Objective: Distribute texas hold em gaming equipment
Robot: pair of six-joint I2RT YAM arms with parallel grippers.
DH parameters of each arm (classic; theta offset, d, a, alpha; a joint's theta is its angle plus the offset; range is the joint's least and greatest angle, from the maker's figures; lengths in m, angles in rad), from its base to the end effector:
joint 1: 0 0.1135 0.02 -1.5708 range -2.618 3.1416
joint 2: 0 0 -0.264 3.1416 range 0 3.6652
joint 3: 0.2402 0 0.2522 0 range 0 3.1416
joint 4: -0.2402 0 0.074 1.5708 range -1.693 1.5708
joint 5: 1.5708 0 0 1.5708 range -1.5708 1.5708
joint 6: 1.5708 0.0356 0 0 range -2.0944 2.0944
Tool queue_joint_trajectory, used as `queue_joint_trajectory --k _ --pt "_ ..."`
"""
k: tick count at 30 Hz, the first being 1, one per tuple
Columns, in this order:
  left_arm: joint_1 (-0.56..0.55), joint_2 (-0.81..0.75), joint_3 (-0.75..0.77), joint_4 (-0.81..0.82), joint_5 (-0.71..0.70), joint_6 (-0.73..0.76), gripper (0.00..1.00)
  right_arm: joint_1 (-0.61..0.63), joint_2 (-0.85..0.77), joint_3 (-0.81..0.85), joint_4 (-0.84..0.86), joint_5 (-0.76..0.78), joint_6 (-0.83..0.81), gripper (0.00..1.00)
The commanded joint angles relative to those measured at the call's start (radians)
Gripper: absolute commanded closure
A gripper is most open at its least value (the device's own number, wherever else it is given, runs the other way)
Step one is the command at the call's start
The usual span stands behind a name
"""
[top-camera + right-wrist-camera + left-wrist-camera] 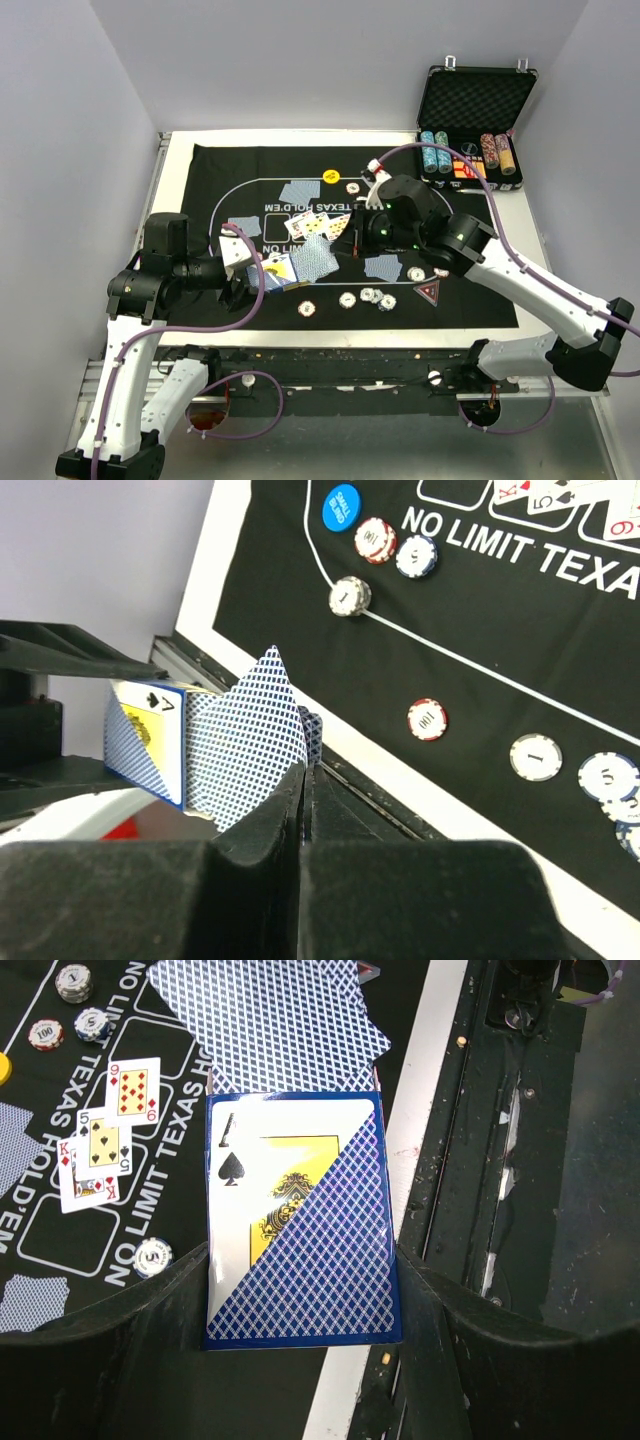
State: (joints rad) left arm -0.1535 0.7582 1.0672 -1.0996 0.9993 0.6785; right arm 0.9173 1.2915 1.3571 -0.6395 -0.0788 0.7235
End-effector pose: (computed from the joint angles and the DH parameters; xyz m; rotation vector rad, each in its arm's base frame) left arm 0.1032 -0.0463 0.3604 1.2302 1.6635 -0.8488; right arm 0.1678 0.2237 0.3838 -0.2751 2.3134 0.9899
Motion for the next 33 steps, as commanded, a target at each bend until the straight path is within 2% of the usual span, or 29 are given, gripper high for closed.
queue_joint_trajectory --k 1,7,16,23,33 --pt "0.002 -0.008 0.004 0.024 0.048 0.000 0.80 0.002 -0.055 0.014 -0.032 0.071 0.021 0.94" --pt "0.002 -0.005 0.002 0.026 0.047 -0.002 0.80 0.002 -0.070 0.022 -0.037 0.073 0.034 0.99" --pt "0.002 -0.007 -0.001 0.029 0.050 -0.005 0.80 -0.015 -0.109 0.036 -0.005 0.074 0.094 0.99" --pt "0.002 -0.008 -0.001 0.029 0.052 -0.005 0.80 -0.096 -0.146 -0.004 0.119 -0.079 0.204 0.99" --pt "0.002 -0.016 -0.001 0.029 0.047 -0.004 0.80 -0.215 -0.115 0.005 0.166 -0.170 0.229 0.99"
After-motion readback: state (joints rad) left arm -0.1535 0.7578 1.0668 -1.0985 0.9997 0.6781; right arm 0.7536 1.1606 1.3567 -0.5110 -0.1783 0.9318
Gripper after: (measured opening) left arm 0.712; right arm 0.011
